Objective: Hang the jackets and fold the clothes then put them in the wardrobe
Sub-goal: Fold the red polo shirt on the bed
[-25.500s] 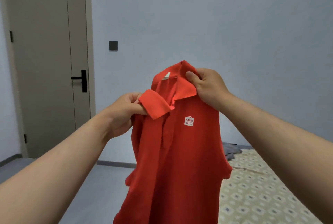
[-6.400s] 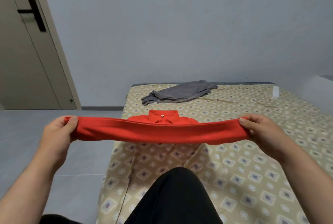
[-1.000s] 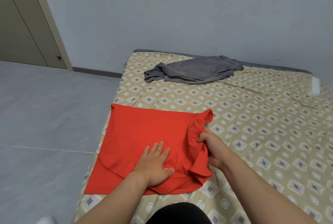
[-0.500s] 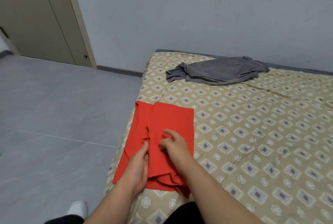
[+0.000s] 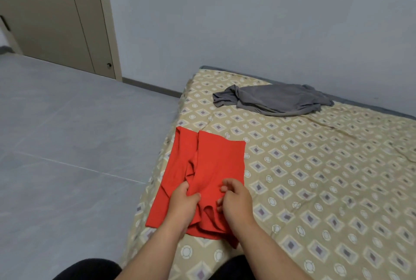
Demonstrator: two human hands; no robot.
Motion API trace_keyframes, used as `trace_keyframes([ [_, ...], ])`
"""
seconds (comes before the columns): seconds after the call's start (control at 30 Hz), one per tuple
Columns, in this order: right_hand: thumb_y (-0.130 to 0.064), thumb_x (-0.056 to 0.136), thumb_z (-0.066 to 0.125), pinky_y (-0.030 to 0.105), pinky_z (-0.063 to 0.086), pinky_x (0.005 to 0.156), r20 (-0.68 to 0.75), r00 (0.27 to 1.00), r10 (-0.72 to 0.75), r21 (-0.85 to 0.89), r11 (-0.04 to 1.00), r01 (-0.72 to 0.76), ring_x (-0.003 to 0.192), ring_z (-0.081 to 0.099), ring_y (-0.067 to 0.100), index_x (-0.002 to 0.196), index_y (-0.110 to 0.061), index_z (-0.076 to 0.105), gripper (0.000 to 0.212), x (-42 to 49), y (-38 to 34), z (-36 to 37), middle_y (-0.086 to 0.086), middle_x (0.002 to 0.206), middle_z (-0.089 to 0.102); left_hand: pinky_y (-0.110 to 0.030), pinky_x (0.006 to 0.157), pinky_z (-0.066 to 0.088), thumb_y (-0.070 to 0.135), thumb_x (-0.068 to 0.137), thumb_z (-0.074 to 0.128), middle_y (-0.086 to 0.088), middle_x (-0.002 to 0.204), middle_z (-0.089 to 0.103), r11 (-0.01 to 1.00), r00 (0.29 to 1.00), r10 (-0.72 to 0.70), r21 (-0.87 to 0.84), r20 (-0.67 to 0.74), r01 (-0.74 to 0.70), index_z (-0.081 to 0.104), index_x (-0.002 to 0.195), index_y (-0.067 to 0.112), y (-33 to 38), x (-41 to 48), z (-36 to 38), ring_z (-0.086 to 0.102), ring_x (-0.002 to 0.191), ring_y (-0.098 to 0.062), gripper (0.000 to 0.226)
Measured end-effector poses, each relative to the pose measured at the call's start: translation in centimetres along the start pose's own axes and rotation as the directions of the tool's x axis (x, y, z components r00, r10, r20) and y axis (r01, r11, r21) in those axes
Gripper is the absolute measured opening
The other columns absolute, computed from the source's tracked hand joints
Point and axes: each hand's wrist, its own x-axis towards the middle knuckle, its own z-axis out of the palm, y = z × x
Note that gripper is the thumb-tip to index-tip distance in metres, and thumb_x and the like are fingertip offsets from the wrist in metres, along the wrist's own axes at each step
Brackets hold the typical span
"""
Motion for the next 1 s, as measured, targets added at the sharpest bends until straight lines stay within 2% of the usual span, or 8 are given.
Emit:
trace_keyframes([
  [0.07, 0.005, 0.081, 0.039, 0.044, 0.054, 0.093, 0.053, 0.995, -0.083, -0.184, 0.979, 0.092, 0.093, 0.065, 0.022, 0.122, -0.027, 0.064, 0.058, 0.0, 0.4, 0.3, 0.000, 0.117, 0.066, -0.009, 0.059, 0.045, -0.011, 0.081, 0.056, 0.019, 0.074, 0.072, 0.996, 0.995, 0.090, 0.028, -0.050, -0.089, 0.068, 0.080, 0.017, 0.6, 0.1, -0.8, 0.062, 0.063, 0.005, 0.030],
  [0.13, 0.006, 0.082, 0.041, 0.029, 0.039, 0.109, 0.103, 0.985, -0.138, -0.302, 0.939, 0.164, 0.114, 0.054, 0.013, 0.138, -0.022, 0.056, 0.065, -0.5, 0.4, 0.9, 0.000, 0.131, 0.057, -0.011, 0.056, 0.044, -0.012, 0.078, 0.053, 0.016, 0.068, 0.069, 0.992, 0.985, 0.130, 0.012, -0.118, -0.129, 0.065, 0.076, 0.014, 1.3, 0.3, -1.6, 0.056, 0.057, 0.001, 0.029],
  [0.23, 0.001, 0.085, 0.044, 0.013, 0.027, 0.106, 0.214, 0.955, -0.203, -0.436, 0.855, 0.280, 0.125, 0.047, 0.009, 0.141, -0.017, 0.054, 0.060, -1.2, 0.0, 1.7, 0.001, 0.136, 0.053, -0.030, 0.063, 0.049, -0.006, 0.073, 0.049, 0.005, 0.071, 0.067, 0.997, 0.953, 0.083, 0.017, -0.293, -0.082, 0.063, 0.074, 0.013, 1.9, 0.4, -3.5, 0.055, 0.063, -0.016, 0.024],
  [0.4, -0.018, 0.086, 0.045, 0.032, 0.047, 0.093, 0.318, 0.943, -0.095, -0.701, 0.647, 0.301, 0.110, 0.059, 0.024, 0.121, -0.018, 0.064, 0.040, -1.5, 0.1, 2.5, 0.000, 0.125, 0.051, -0.031, 0.064, 0.049, 0.023, 0.060, 0.058, -0.004, 0.072, 0.071, 0.994, 0.989, -0.100, 0.043, -0.106, 0.105, 0.069, 0.079, 0.012, 1.6, 0.6, -5.2, 0.066, 0.070, -0.022, 0.025],
  [0.6, -0.029, 0.086, 0.048, 0.035, 0.045, 0.076, 0.315, 0.879, -0.359, -0.720, 0.512, 0.468, 0.090, 0.054, 0.025, 0.090, -0.014, 0.062, 0.021, -1.3, 0.4, 3.7, 0.003, 0.095, 0.053, -0.045, 0.079, 0.055, 0.028, 0.086, 0.071, -0.018, 0.091, 0.073, 0.997, 0.985, -0.066, 0.025, -0.156, 0.071, 0.071, 0.087, 0.006, 4.1, 7.4, -6.3, 0.066, 0.080, -0.025, 0.023],
  [0.73, -0.031, 0.087, 0.051, 0.035, 0.044, 0.083, 0.424, 0.813, -0.399, -0.614, 0.533, 0.582, 0.093, 0.052, 0.022, 0.098, -0.017, 0.064, 0.022, -0.7, 1.1, 4.4, 0.001, 0.096, 0.054, -0.028, 0.071, 0.049, 0.028, 0.084, 0.073, -0.001, 0.092, 0.067, 0.967, 0.999, -0.027, 0.254, 0.039, 0.016, 0.066, 0.096, 0.017, 6.1, 11.8, -4.9, 0.062, 0.079, -0.015, 0.018],
  [0.87, -0.033, 0.086, 0.048, 0.035, 0.043, 0.075, 0.418, 0.815, -0.401, -0.613, 0.538, 0.579, 0.089, 0.054, 0.022, 0.095, -0.019, 0.059, 0.020, 0.1, 1.6, 4.8, -0.001, 0.093, 0.053, -0.032, 0.082, 0.048, 0.023, 0.085, 0.071, 0.000, 0.098, 0.059, 0.898, 0.993, -0.009, 0.438, 0.116, -0.043, 0.058, 0.095, 0.020, 6.8, 14.9, -3.0, 0.059, 0.090, -0.019, 0.016],
  [1.0, -0.038, 0.082, 0.043, 0.033, 0.038, 0.067, 0.395, 0.815, -0.423, -0.625, 0.526, 0.577, 0.083, 0.054, 0.019, 0.090, -0.023, 0.055, 0.020, 0.6, 2.0, 5.2, -0.005, 0.088, 0.050, -0.033, 0.105, 0.042, 0.030, 0.088, 0.069, -0.002, 0.129, 0.056, 0.811, 0.988, 0.028, 0.574, 0.153, -0.112, 0.056, 0.133, 0.012, 7.0, 17.3, -1.4, 0.054, 0.122, -0.021, 0.051],
])
